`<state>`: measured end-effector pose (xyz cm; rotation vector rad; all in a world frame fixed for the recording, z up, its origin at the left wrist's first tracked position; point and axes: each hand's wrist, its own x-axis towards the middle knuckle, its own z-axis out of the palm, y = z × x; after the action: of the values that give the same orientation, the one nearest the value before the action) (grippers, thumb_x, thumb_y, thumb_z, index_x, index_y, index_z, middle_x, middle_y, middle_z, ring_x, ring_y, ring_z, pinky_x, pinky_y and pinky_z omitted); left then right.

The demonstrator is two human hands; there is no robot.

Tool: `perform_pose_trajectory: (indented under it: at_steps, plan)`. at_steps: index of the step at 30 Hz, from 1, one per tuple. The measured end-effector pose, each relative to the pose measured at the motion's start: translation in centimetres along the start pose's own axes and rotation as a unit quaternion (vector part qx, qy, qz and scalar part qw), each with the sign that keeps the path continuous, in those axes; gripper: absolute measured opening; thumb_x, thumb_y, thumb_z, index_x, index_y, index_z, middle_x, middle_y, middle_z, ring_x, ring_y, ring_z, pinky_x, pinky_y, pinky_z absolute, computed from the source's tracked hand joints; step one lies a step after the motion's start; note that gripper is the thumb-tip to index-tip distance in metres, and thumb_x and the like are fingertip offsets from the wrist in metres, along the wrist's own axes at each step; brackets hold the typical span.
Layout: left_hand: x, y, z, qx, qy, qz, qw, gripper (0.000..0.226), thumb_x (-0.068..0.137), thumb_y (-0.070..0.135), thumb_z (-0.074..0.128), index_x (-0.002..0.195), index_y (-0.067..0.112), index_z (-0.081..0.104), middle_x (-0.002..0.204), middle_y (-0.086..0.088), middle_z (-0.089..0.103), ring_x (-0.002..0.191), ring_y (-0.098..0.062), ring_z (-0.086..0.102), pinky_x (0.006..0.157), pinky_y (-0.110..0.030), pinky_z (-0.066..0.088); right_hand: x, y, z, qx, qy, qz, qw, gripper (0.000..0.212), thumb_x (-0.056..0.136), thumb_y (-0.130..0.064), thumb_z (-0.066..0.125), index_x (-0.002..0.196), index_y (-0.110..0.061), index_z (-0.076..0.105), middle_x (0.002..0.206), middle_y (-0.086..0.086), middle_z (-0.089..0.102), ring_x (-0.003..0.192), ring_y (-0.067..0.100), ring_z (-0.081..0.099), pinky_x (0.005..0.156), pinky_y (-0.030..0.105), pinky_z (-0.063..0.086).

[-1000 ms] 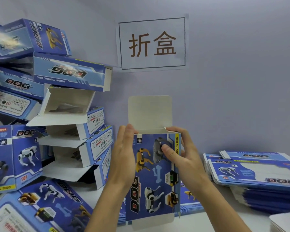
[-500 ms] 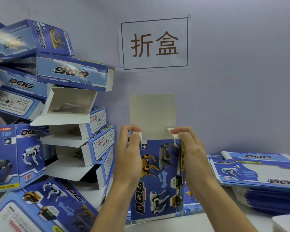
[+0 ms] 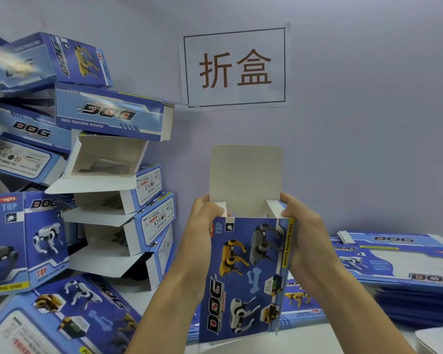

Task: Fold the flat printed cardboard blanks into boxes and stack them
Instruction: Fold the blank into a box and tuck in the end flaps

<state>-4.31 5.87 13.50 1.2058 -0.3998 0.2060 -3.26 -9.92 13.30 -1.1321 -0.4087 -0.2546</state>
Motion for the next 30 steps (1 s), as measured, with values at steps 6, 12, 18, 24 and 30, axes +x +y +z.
perform_pose_trajectory:
  at_steps: [6, 12, 18, 24, 30]
  plan:
    - [0.0, -0.1, 0.2, -0.002, 0.012, -0.030, 0.999, 0.034, 0.093, 0.046, 0.055, 0.077, 0.023, 0.074, 0.074, -0.009, 0.072, 0.055, -0.022, 0.068, 0.061, -0.034, 0.057, -0.1, 0.0, -0.5, -0.001, 0.009, 0.019, 1.000, 0.035, 0.096, -0.019, 0.040, 0.101, -0.024, 0.075, 0.083, 0.009, 0.072, 0.063, 0.024, 0.064, 0.054, 0.030, 0.054]
    - [0.2, -0.1, -0.2, 0.004, 0.043, 0.012, 0.999, 0.018, 0.099, 0.020, 0.047, 0.099, 0.031, 0.061, 0.074, -0.002, 0.074, 0.058, -0.016, 0.069, 0.058, -0.032, 0.056, -0.3, 0.2, 0.2, -0.054, 0.032, 0.016, 0.998, 0.029, 0.098, -0.021, 0.047, 0.122, -0.026, 0.064, 0.113, 0.004, 0.073, 0.113, 0.031, 0.065, 0.098, 0.050, 0.051]
    - [0.2, 0.1, -0.1, 0.001, 0.020, 0.035, 0.999, 0.041, 0.096, 0.013, 0.043, 0.109, 0.047, 0.061, 0.084, -0.004, 0.076, 0.062, -0.019, 0.072, 0.054, -0.031, 0.058, -0.2, 0.0, 0.3, -0.055, 0.026, 0.006, 0.998, 0.050, 0.093, -0.009, 0.048, 0.127, -0.044, 0.057, 0.100, 0.008, 0.072, 0.065, 0.017, 0.062, 0.058, 0.032, 0.055]
    - [0.3, 0.2, 0.0, 0.035, 0.045, 0.085, 0.995, 0.050, 0.100, 0.014, 0.040, 0.081, 0.050, 0.070, 0.081, 0.004, 0.075, 0.079, -0.025, 0.074, 0.066, -0.038, 0.060, -0.3, 0.0, 0.6, -0.027, 0.034, -0.009, 0.999, 0.032, 0.094, -0.005, 0.047, 0.091, -0.032, 0.064, 0.085, 0.013, 0.064, 0.072, 0.032, 0.051, 0.068, 0.047, 0.053]
    - [0.0, -0.9, -0.3, 0.015, 0.102, 0.104, 0.989, 0.046, 0.091, 0.042, 0.036, 0.094, 0.014, 0.072, 0.093, -0.010, 0.077, 0.084, -0.031, 0.074, 0.058, -0.033, 0.057, -1.0, 0.3, -0.2, 0.042, 0.022, -0.005, 0.999, 0.034, 0.097, -0.024, 0.034, 0.096, -0.013, 0.066, 0.097, 0.020, 0.072, 0.068, 0.028, 0.067, 0.046, 0.030, 0.051]
